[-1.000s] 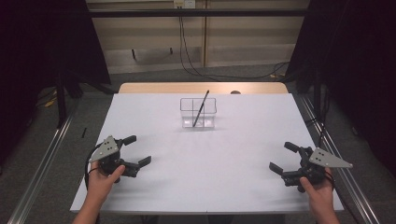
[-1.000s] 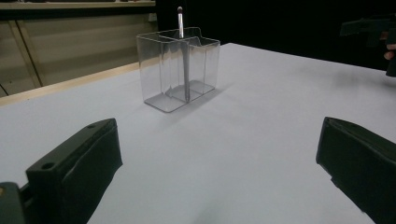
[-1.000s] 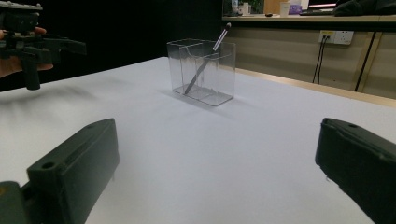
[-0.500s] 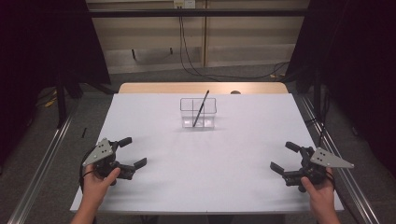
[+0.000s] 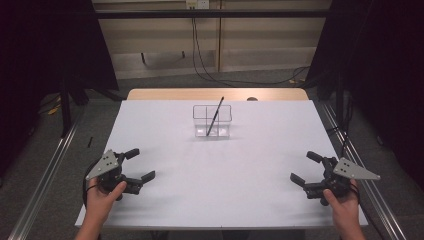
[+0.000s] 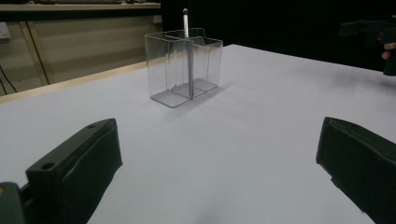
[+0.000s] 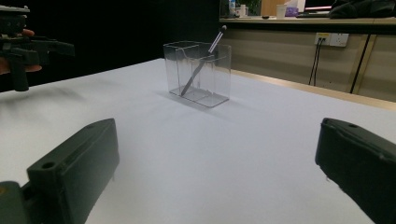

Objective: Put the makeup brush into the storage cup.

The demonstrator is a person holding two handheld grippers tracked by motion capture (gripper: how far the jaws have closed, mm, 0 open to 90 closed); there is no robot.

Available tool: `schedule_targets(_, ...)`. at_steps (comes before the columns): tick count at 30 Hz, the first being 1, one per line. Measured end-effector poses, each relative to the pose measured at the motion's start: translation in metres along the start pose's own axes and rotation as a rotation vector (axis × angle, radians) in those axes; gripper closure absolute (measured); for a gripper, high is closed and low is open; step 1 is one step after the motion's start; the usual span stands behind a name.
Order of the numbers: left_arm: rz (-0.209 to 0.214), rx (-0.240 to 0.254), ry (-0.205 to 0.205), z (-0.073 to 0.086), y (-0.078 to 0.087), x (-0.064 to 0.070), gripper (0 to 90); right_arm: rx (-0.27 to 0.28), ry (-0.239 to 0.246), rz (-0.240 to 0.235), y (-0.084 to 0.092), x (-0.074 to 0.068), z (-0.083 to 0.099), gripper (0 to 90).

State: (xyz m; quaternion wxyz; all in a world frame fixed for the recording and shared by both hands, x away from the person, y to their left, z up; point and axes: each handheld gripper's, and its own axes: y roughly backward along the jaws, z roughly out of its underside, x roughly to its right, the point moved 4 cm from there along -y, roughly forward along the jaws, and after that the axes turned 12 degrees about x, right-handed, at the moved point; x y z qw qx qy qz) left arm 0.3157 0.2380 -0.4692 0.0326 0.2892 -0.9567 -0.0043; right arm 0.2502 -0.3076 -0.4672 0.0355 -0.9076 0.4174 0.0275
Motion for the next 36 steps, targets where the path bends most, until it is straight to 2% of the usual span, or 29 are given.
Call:
schedule_targets(30,0.009,0.007,0.003,0.0019,-0.0011,0.0006,0.0,-0.015,-0.004,0.010,0.0014,0.0054,0.0027,0.0)
schedule_targets(36,0.008,0.008,0.001,0.0023,-0.0010,-0.0002,0.0,-0.023,0.005,-0.004,-0.0007,0.0034,0.0038,0.0)
